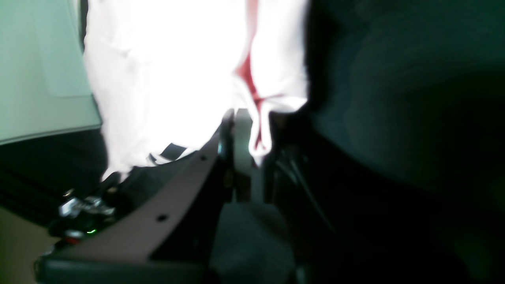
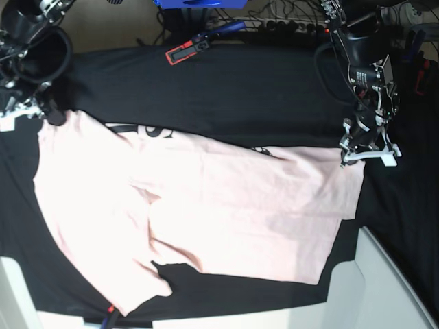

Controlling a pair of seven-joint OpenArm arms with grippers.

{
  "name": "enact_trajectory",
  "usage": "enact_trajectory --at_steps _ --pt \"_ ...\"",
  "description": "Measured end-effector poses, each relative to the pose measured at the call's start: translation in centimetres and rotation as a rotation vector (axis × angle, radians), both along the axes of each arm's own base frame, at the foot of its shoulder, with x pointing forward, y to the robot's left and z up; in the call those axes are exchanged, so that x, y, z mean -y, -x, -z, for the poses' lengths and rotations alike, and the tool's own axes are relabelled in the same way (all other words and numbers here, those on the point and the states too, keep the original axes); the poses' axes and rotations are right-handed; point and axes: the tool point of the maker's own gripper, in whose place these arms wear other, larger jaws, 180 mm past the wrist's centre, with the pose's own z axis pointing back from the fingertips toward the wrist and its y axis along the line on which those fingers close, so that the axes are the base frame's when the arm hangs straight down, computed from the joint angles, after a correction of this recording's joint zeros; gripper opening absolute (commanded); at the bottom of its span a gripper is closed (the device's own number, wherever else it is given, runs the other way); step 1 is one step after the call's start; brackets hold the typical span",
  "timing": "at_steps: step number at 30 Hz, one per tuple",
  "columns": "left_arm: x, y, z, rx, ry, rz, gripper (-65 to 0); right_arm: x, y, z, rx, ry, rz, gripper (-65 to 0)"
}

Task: Fold the T-shirt properly
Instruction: 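Pull the held edge with both grippers to unfold the shirt flat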

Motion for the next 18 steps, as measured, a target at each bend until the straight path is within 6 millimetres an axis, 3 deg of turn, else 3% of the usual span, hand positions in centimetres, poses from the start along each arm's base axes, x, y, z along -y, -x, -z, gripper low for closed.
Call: enact_trajectory --at_steps 3,8,14,18 --pt "-0.2 1.3 -0.1 -0.007 -0.023 0.01 -65.0 1.5 0.2 -1.1 0.017 0.066 -0.003 -65.0" --pt "-0.8 4.4 -0.7 -0.042 -0.082 0.031 -65.0 2.0 -0.1 -1.7 0.03 0.089 -0.006 -65.0" --pt "-0.9 6.6 -0.7 -0.063 -0.109 0.046 -65.0 3.1 0.0 -2.0 0.027 0.11 -0.007 -65.0" --pt "-1.0 6.8 -0.7 -0.065 -0.11 0.045 -65.0 3.0 -0.1 -2.0 0.028 0.109 -0.007 -65.0"
